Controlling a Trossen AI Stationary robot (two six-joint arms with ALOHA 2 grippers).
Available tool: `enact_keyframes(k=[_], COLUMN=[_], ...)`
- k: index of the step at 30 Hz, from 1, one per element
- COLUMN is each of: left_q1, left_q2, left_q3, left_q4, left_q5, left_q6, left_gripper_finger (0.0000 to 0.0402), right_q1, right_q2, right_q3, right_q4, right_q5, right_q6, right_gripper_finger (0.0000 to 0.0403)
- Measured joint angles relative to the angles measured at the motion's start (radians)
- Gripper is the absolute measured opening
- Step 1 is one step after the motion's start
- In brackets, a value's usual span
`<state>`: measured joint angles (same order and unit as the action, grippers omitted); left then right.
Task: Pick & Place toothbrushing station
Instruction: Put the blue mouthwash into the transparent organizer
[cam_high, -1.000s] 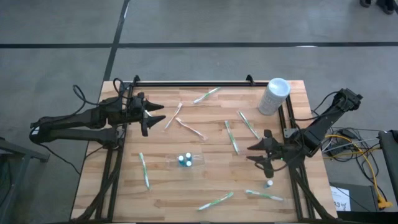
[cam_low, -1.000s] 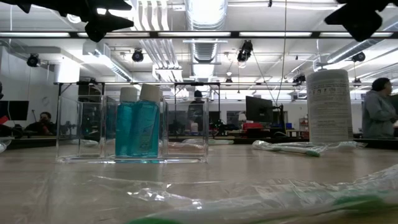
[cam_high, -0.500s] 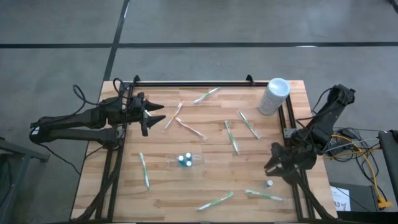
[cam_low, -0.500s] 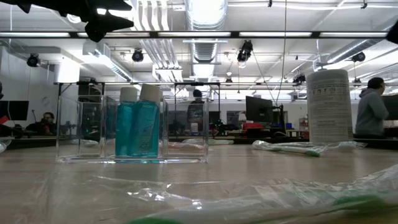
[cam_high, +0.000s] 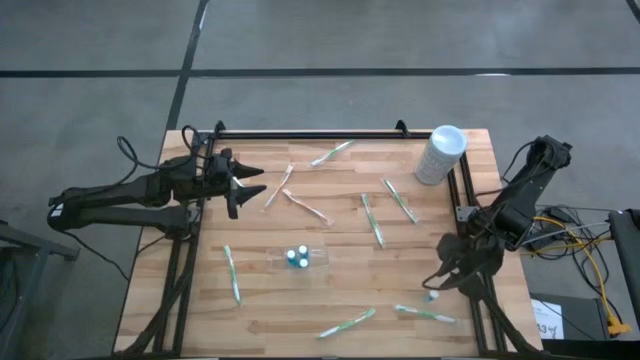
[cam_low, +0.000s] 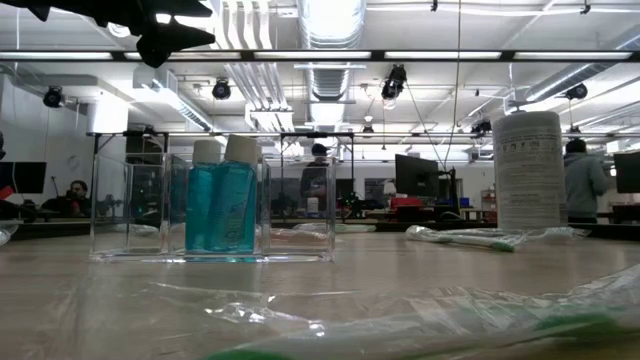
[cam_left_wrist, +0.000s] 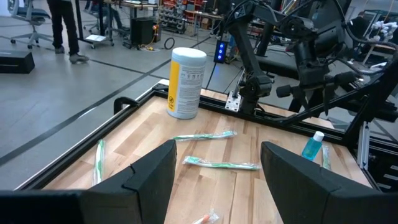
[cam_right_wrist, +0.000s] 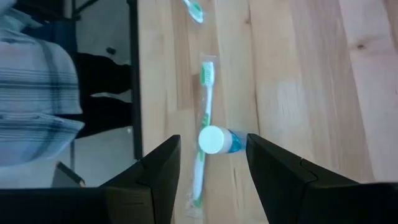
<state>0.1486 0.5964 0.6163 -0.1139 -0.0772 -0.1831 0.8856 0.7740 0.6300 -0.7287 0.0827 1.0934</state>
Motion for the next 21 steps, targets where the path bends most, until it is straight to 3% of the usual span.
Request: enact_keyframes(k=[21], left_q1=[0.0], left_q2=[0.0], left_q3=[0.0], left_q4=[0.0], left_q5=[0.005], left_q6=[0.0], left_gripper_finger=[0.0239], right_q1=[0.0], right_q2=[0.238], right_q3=[-0.002], right_q4=[0.119], right_q5=[-0.068], right_q6=[-0.039], right_gripper_finger=[0.0178])
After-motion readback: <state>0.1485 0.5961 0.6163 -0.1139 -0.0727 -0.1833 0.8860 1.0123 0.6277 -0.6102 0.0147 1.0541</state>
